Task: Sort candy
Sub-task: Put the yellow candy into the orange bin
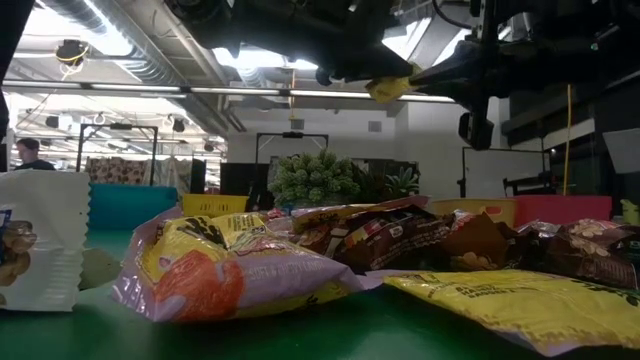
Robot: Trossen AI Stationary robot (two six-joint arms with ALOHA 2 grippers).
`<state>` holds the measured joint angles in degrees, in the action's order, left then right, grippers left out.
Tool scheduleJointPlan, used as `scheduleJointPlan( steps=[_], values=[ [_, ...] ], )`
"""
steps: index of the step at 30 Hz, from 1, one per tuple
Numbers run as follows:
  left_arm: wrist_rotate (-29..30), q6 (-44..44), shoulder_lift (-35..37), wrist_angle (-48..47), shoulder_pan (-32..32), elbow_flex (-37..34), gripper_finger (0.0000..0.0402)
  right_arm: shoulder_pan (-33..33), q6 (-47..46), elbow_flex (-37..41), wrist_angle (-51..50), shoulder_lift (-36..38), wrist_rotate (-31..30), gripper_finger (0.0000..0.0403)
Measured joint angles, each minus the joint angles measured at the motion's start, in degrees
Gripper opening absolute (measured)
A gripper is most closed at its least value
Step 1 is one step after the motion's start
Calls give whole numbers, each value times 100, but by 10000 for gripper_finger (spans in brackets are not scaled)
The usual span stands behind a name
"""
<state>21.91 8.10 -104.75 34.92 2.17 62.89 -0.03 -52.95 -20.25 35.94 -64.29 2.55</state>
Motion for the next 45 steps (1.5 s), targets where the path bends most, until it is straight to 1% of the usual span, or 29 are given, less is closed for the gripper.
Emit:
scheduleJointPlan(
  steps=[2, 4, 7, 11, 15, 17, 26, 29, 32, 34, 39, 45],
  values=[
    [-83, 0, 0, 2, 0, 0, 2, 0, 25, 0, -2, 2, 0, 9],
    [-171, -4, 0, 4, -2, -1, 14, 0, 102, 0, -2, 2, 0, 6],
    [-198, -12, 0, 29, 6, 0, 44, 0, 111, 0, -20, 4, -2, 10],
    [-214, -25, 0, 33, 9, 0, 90, -19, 162, 0, -18, 7, -3, 5],
    [-208, -159, 0, 40, 9, 0, 126, -267, 246, 0, -259, 199, 8, 7],
    [-205, -197, 0, 25, 7, 0, 137, -469, 245, 2, -624, 343, 7, 7],
    [-209, -197, 0, 9, 9, 0, 142, -1599, 258, 4, -2384, 1191, -64, 7],
    [-209, -197, 0, 2, 9, 0, 143, -1945, 415, 4, -2851, 1425, -273, 3],
    [-211, -199, 0, -4, 11, 0, 143, -2236, 442, 4, -3306, 1595, -696, 4],
    [-209, -199, 0, -36, 11, -1, 143, -2385, 448, 4, -3596, 1659, -914, 8],
    [-209, -201, 0, -68, 11, -2, 143, -2645, 451, 4, -4044, 1657, -1156, 11],
    [-209, -201, 0, -116, 11, -2, 143, -2664, 450, 4, -4197, 1657, -1601, 12]
  ],
)
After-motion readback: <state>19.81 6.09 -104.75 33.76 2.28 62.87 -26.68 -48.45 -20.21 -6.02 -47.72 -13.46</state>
